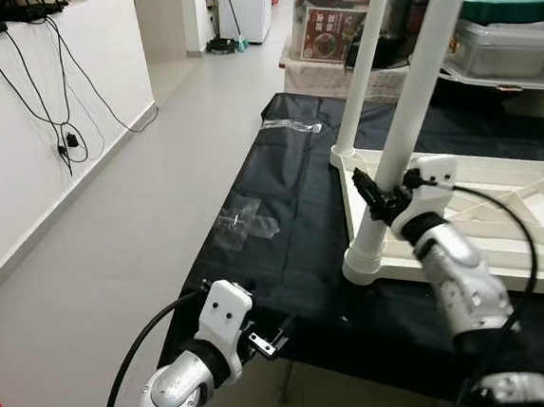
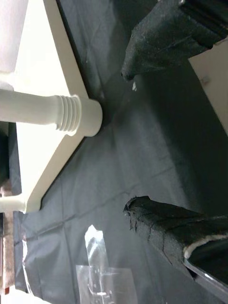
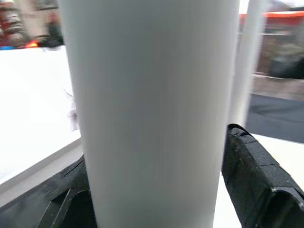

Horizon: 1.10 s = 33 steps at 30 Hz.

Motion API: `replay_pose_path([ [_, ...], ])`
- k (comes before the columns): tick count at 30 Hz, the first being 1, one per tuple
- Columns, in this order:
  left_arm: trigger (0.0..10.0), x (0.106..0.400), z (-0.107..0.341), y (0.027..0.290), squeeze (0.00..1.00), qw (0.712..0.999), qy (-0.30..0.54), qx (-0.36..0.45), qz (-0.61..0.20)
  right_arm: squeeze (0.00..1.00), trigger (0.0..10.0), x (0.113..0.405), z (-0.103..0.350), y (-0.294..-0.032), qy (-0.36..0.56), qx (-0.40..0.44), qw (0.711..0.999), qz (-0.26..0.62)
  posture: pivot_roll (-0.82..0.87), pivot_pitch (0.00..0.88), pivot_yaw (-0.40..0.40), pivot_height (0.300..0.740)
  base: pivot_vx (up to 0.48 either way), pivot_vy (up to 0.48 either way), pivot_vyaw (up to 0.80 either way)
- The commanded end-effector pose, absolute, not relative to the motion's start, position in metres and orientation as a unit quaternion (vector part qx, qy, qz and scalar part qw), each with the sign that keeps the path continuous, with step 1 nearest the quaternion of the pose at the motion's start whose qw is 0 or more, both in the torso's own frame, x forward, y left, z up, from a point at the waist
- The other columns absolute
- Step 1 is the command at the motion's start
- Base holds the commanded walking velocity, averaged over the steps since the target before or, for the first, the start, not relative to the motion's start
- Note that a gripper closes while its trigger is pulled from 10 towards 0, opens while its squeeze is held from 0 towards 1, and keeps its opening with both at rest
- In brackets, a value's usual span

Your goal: Building children table

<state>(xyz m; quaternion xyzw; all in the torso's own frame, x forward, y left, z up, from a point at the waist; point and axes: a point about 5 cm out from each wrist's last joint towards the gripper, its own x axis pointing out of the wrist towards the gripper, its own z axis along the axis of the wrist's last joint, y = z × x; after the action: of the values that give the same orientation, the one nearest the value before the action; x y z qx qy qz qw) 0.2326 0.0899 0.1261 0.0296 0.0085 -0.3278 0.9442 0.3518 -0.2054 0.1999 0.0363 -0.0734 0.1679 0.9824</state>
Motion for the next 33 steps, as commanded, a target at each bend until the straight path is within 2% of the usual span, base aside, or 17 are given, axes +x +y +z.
replay_pose_path([
  [1, 10.0, 0.229, 0.127, 0.089, 0.0, 0.943, 0.01, 0.034, -0.332, 0.0, 10.0, 0.354, 0.194, -0.204, -0.048, 0.052, 0.972, 0.226, 0.14, 0.0, -0.101, 0.74, 0.0, 0.0, 0.0],
  [2, 10.0, 0.229, 0.127, 0.09, 0.0, 0.943, 0.01, 0.034, -0.332, 0.0, 10.0, 0.354, 0.193, -0.204, -0.045, 0.054, 0.968, 0.239, 0.14, 0.0, -0.101, 0.74, 0.0, 0.0, 0.0],
  [4, 10.0, 0.224, 0.129, 0.091, 0.0, 0.942, 0.012, 0.033, -0.332, 0.0, 10.0, 0.357, 0.192, -0.204, -0.014, 0.043, 0.946, 0.32, 0.17, 0.0, -0.11, 0.74, 0.0, 0.0, 0.0],
  [11, 10.0, 0.219, 0.132, 0.093, 0.0, 0.943, 0.015, 0.032, -0.331, 0.0, 10.0, 0.361, 0.193, -0.207, 0.028, 0.037, 0.919, 0.391, 0.17, 0.005, -0.115, 0.74, 0.0, 0.0, 0.0],
  [13, 10.0, 0.219, 0.132, 0.093, 0.0, 0.943, 0.015, 0.032, -0.331, 0.0, 10.0, 0.361, 0.193, -0.207, 0.028, 0.037, 0.919, 0.391, 0.17, 0.005, -0.115, 0.74, 0.0, 0.0, 0.0],
  [18, 10.0, 0.212, 0.134, 0.096, 0.0, 0.944, 0.022, 0.03, -0.328, 0.0, 10.0, 0.369, 0.197, -0.2, 0.056, 0.032, 0.89, 0.451, 0.19, 0.031, -0.125, 0.74, 0.0, 0.0, 0.0],
  [23, 10.0, 0.21, 0.134, 0.096, 0.0, 0.944, 0.024, 0.03, -0.328, 0.0, 10.0, 0.37, 0.197, -0.197, 0.061, 0.03, 0.882, 0.467, 0.19, 0.035, -0.128, 0.74, 0.0, 0.0, 0.0],
  [24, 10.0, 0.21, 0.135, 0.097, 0.0, 0.944, 0.025, 0.029, -0.327, 0.0, 9.2, 0.37, 0.196, -0.194, 0.064, 0.028, 0.872, 0.484, 0.19, 0.039, -0.125, 0.74, 0.0, 0.0, 0.0],
  [25, 10.0, 0.209, 0.135, 0.097, 0.0, 0.944, 0.026, 0.03, -0.327, 0.0, 0.0, 0.37, 0.195, -0.189, 0.065, 0.026, 0.862, 0.501, 0.2, 0.04, -0.123, 0.74, 0.0, 0.0, 0.0],
  [28, 10.0, 0.208, 0.136, 0.097, 0.0, 0.944, 0.028, 0.03, -0.327, 0.0, 0.0, 0.37, 0.194, -0.182, 0.058, 0.024, 0.854, 0.516, 0.2, 0.037, -0.123, 0.74, 0.0, 0.0, 0.0],
  [33, 10.0, 0.21, 0.135, 0.097, 0.0, 0.944, 0.028, 0.03, -0.327, 0.0, 0.0, 0.371, 0.193, -0.178, 0.043, 0.023, 0.861, 0.506, 0.19, 0.029, -0.119, 0.74, 0.0, 0.0, 0.0],
])
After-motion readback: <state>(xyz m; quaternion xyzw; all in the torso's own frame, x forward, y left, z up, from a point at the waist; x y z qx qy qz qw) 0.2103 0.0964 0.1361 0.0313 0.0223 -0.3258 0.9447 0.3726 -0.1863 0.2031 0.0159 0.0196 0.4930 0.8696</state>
